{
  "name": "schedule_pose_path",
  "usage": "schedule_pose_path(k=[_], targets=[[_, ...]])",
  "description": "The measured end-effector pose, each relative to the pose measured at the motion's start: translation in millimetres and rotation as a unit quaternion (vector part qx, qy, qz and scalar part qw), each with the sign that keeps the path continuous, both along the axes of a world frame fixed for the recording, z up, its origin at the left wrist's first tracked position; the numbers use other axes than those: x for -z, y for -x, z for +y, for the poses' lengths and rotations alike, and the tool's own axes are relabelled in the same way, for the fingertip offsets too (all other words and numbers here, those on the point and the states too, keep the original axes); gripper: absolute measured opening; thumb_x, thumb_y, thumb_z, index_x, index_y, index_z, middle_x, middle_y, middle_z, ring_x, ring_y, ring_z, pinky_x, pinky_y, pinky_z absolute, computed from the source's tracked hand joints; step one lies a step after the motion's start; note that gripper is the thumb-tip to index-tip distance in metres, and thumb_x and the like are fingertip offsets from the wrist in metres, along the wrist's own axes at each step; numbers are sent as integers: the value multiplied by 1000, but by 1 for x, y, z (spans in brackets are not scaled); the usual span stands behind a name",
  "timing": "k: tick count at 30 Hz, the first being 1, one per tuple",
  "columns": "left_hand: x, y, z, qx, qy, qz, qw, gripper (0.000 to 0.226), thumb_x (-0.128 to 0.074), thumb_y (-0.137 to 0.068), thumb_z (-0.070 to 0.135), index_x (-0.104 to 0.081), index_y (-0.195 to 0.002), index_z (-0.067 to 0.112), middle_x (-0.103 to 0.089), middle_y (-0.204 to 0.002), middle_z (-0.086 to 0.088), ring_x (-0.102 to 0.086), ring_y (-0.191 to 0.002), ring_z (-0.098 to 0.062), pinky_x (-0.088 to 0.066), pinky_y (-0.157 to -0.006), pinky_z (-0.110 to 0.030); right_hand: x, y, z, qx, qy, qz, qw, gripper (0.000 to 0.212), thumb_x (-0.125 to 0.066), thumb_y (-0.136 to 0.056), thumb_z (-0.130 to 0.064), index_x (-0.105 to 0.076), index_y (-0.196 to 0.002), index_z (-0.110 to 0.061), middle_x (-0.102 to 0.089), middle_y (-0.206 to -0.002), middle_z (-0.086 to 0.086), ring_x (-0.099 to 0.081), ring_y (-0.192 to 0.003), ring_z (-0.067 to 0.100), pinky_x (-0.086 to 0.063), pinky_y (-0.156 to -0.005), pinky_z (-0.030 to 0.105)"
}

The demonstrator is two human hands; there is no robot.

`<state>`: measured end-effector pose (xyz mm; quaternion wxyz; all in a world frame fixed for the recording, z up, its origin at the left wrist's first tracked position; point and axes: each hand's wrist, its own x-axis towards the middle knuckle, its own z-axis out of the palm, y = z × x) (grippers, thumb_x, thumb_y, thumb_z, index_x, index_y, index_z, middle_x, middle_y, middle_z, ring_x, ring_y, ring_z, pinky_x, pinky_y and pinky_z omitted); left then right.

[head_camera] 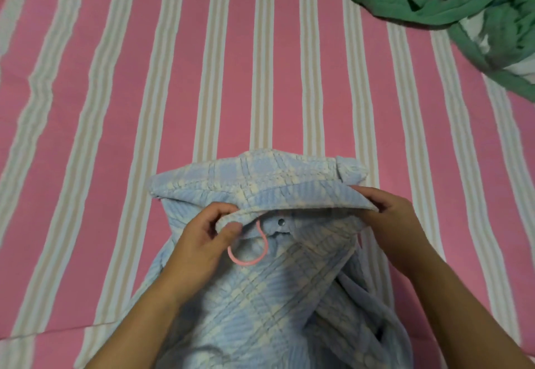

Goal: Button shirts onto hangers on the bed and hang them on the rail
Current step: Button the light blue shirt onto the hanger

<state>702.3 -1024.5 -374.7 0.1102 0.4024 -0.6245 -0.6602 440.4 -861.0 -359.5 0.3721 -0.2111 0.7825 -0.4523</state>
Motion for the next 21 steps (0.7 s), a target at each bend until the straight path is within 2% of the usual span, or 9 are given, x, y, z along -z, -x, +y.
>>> schedule_pose_path(k=[2,5,8,10,12,13,15,18,21], targets=[[-3,-9,-6,44,-10,-4,999,16,-68,-87,29,-70,-99,40,-71,-99,14,-65,-88,-3,-49,-81,-17,2,3,1,-26,-11,-26,999,29,-68,-92,-7,-76,-106,-32,-76,-102,-19,-70,-97,-2,-54,-75,12],[-3,-16,-19,37,9,-8,999,5,-75,-87,26,-74,-90,30,-68,-99,4,-65,-96,-16,-47,-88,-33,3,8,1,-91,-54,-69,992,30,-64,-96,-8,-76,-110,-32,-75,-109,-17,-68,-103,2,-55,-82,16],[-3,-15,-31,6,-44,38,998,18,-86,-76,31,-69,-73,24,-67,-103,3,-63,-106,-16,-44,-93,-30,2,13,3,-139,-72,-88,984,32,-60,-99,-10,-76,-116,-31,-73,-115,-16,-67,-107,0,-54,-86,17],[-3,-12,-34,-1,-148,95,984,24,-84,-75,31,-65,-72,17,-66,-91,-6,-64,-91,-17,-47,-84,-26,5,14,5,-128,-59,-119,983,27,-60,-98,-12,-77,-114,-26,-75,-114,-10,-69,-108,6,-54,-86,20],[-1,-10,-35,-20,-229,116,966,17,-68,-89,17,-60,-78,7,-63,-79,-9,-62,-76,-18,-51,-73,-22,12,13,5,-76,-36,-172,982,20,-63,-95,-12,-79,-105,-16,-77,-110,3,-71,-108,17,-55,-88,29],[0,-8,-37,-26,-249,105,962,13,-60,-92,12,-58,-83,2,-63,-79,-12,-63,-75,-20,-53,-72,-23,15,12,4,-51,-22,-205,977,18,-63,-93,-12,-78,-103,-10,-76,-109,8,-71,-106,22,-55,-86,30],[3,-8,-44,-21,-259,86,962,16,-62,-95,13,-56,-91,-2,-63,-85,-17,-63,-80,-25,-54,-75,-28,21,11,4,-15,10,-264,964,24,-63,-90,-13,-70,-108,2,-75,-107,15,-70,-103,28,-57,-83,30],[0,-5,-55,-23,-260,69,963,21,-70,-90,20,-58,-90,3,-62,-88,-16,-63,-82,-26,-54,-77,-31,25,9,2,-36,40,-331,942,29,-62,-91,-15,-63,-112,4,-71,-103,16,-68,-97,29,-57,-81,30],[-5,2,-56,-84,-270,48,958,9,-63,-85,14,-58,-81,7,-64,-79,-12,-63,-72,-23,-54,-67,-28,24,2,-4,-39,54,-382,922,42,-55,-97,-23,-59,-124,9,-68,-120,25,-67,-111,35,-57,-90,37]])
